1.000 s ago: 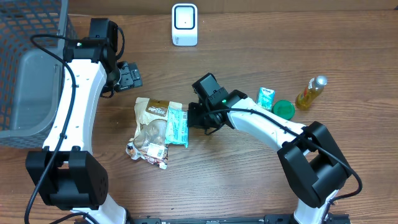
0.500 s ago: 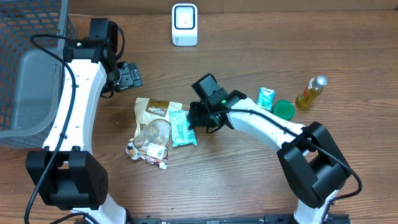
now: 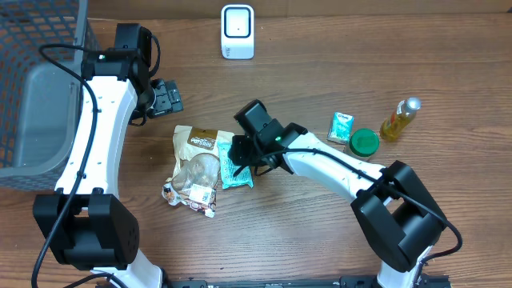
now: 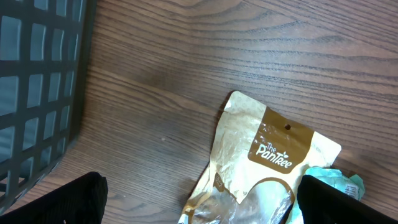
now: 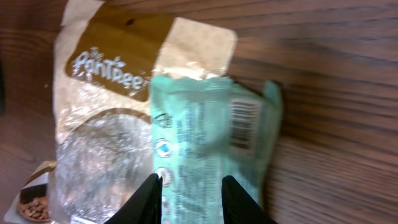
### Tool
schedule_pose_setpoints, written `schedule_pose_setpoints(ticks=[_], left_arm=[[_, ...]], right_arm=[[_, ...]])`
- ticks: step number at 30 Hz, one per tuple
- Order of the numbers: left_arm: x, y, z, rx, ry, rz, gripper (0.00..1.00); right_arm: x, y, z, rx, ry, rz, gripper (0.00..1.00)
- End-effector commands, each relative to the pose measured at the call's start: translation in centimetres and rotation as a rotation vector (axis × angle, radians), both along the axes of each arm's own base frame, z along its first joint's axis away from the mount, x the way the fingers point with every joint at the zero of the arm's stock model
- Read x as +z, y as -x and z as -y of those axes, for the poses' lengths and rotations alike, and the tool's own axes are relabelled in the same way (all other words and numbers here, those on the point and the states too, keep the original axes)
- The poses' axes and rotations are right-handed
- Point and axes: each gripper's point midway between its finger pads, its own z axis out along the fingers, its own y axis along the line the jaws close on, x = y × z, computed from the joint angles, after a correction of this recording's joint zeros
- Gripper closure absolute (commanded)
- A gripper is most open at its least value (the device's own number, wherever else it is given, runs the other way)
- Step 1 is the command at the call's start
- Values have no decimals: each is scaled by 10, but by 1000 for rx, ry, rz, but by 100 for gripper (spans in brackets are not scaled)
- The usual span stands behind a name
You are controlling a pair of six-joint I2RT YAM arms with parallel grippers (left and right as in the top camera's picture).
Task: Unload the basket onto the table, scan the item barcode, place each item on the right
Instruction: 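Lift the mint pouch slightly and reposition it on the brown pouch, then set the mint pouch down right of the brown pouch, barcode up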
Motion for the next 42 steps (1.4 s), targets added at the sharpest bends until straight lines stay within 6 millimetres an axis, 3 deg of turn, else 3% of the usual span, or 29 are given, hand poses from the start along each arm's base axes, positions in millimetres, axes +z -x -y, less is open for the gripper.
schedule_pose_setpoints(ticks=[1, 5, 11, 22, 25, 32, 36, 42], left_arm=[[5, -4, 1, -15, -14, 15, 0], [5, -4, 1, -16, -14, 15, 0], [5, -4, 1, -16, -14, 15, 0], [5, -4, 1, -15, -14, 15, 0], [5, -4, 1, -15, -14, 15, 0], [5, -4, 1, -16, -14, 15, 0], [5, -4, 1, -16, -14, 15, 0], [5, -4, 1, -15, -14, 15, 0]], right_arm=[[5, 6, -13, 30, -15, 31, 72], [-5, 5, -18, 29, 18, 59, 73], [-15, -4, -2, -18, 109, 99, 75], [-23, 8, 11, -17, 168, 44, 79], [-26, 6, 22, -37, 222, 55, 91], [-25, 1, 48, -77, 283, 32, 90], [-17, -4, 74, -127, 315, -8, 92], [-14, -4, 92, -155, 358, -27, 92]])
